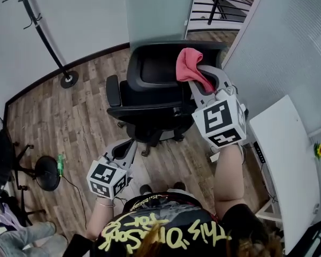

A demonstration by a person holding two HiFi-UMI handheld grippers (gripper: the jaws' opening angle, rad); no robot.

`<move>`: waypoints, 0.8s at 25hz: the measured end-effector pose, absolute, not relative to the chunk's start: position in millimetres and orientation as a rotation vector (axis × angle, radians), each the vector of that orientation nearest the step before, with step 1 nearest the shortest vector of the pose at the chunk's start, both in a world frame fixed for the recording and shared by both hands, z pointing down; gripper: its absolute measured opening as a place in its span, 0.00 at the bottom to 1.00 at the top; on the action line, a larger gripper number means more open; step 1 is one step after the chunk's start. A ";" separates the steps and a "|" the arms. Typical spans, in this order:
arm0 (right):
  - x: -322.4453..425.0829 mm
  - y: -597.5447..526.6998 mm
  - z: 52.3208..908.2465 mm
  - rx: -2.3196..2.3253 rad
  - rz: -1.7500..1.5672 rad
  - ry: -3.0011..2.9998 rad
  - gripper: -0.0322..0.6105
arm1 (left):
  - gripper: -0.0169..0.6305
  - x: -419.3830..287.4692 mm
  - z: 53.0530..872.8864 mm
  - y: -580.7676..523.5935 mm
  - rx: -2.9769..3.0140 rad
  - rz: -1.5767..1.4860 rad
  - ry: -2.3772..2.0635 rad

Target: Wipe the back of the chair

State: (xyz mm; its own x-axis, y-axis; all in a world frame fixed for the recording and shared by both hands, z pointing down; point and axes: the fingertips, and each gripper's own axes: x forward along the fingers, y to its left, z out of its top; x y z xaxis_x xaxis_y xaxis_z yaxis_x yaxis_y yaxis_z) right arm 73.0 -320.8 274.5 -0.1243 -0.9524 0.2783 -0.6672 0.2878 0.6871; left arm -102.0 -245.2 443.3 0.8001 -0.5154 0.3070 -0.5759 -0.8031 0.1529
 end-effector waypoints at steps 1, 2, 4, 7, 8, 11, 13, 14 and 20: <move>74.9 -321.0 283.2 1.413 -0.529 -1.845 0.15 | 0.01 -96.4 444.1 -244.4 2.750 0.371 -0.843; 74.8 -321.2 291.6 1.373 -0.533 -1.829 0.15 | 0.01 -91.5 444.2 -243.7 2.749 0.370 -0.841; 69.9 -319.9 303.6 1.314 -0.539 -1.836 0.15 | 0.01 -83.2 442.7 -242.3 2.747 0.365 -0.845; 65.7 -312.4 309.2 1.287 -0.553 -1.880 0.15 | 0.01 -71.9 441.4 -237.4 2.742 0.365 -0.858; 65.9 -309.3 310.0 1.280 -0.554 -1.896 0.15 | 0.01 -68.4 441.5 -235.5 2.740 0.367 -0.866; 67.9 -299.2 312.1 1.263 -0.527 -1.969 0.15 | 0.01 -58.2 441.2 -231.0 2.730 0.369 -0.884; 67.9 -292.2 313.6 1.253 -0.506 -2.018 0.15 | 0.01 -52.3 439.9 -228.1 2.725 0.370 -0.894; 67.0 -288.4 314.8 1.244 -0.498 -2.041 0.15 | 0.01 -50.0 439.3 -226.2 2.722 0.371 -0.900; 61.5 -266.9 330.4 1.164 -0.456 -2.142 0.15 | 0.02 -37.5 437.2 -214.9 2.707 0.376 -0.943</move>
